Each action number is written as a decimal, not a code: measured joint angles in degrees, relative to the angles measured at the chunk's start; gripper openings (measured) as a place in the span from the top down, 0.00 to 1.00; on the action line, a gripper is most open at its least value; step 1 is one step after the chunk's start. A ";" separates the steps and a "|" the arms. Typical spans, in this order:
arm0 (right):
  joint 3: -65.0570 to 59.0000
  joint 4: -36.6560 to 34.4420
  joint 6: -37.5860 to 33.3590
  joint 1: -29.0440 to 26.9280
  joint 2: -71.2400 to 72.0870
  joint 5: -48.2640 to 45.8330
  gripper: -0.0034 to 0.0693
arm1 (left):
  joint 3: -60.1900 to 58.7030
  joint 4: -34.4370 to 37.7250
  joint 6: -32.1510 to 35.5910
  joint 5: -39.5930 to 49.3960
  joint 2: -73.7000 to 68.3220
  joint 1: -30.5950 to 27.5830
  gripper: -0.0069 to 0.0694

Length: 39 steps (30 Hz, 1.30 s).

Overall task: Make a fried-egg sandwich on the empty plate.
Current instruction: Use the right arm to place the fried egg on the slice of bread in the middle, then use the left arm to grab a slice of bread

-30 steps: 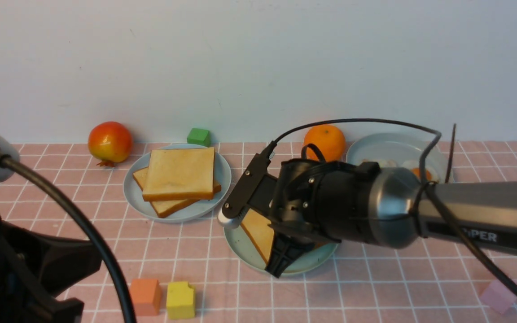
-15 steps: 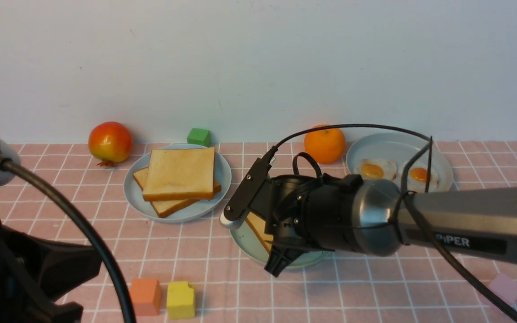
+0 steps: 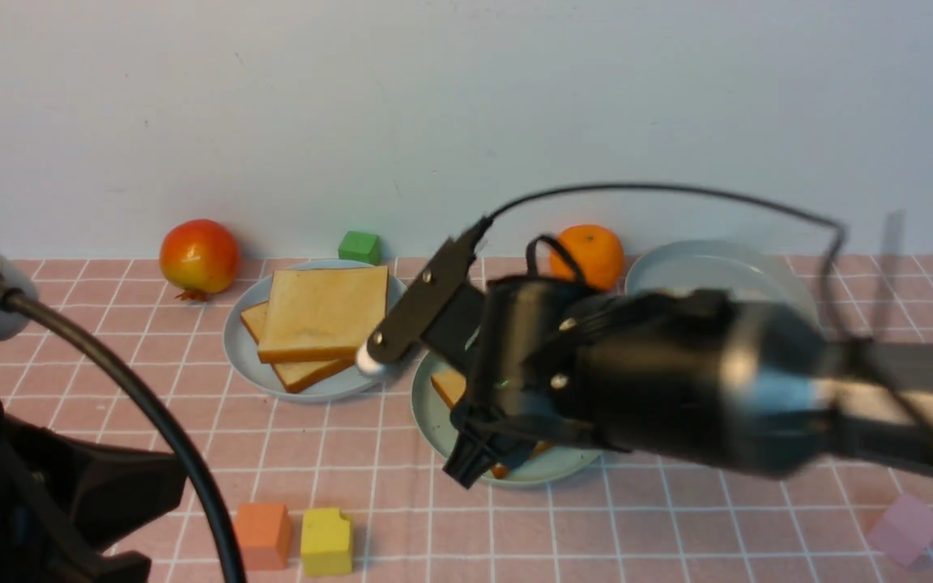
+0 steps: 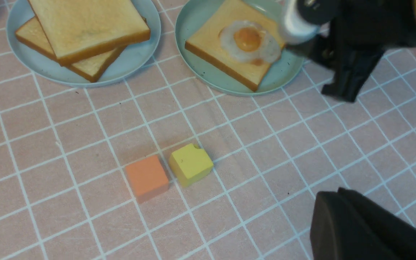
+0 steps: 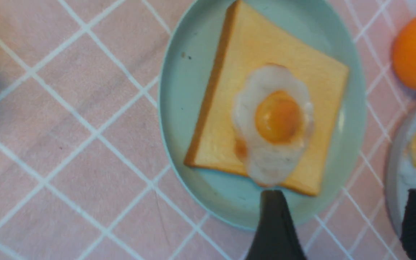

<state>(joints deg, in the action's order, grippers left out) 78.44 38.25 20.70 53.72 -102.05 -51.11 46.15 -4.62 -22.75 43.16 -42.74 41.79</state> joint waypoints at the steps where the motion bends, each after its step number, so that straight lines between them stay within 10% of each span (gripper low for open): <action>1: 0.00 -1.21 0.00 0.80 2.93 -3.61 0.36 | 0.00 0.64 0.34 0.07 -0.63 0.00 0.89; 12: -6.06 -14.95 3.39 1.37 36.23 -19.97 0.96 | 12.86 9.45 10.60 2.66 -23.46 -9.79 0.89; 20: -12.11 -18.15 4.48 1.37 49.79 -20.91 0.94 | 25.92 27.48 31.65 3.27 -45.22 -23.23 0.89; 30: -12.60 -22.43 2.03 1.37 51.34 -20.91 0.93 | 39.40 7.18 43.91 5.08 -64.08 -23.11 0.89; 39: -12.60 -23.14 1.84 1.37 51.88 -20.91 0.93 | 45.35 11.77 64.95 7.28 -70.89 -28.37 0.89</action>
<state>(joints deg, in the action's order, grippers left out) 65.84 15.11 22.54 55.10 -50.17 -72.02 91.50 7.15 42.20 50.44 -113.63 13.42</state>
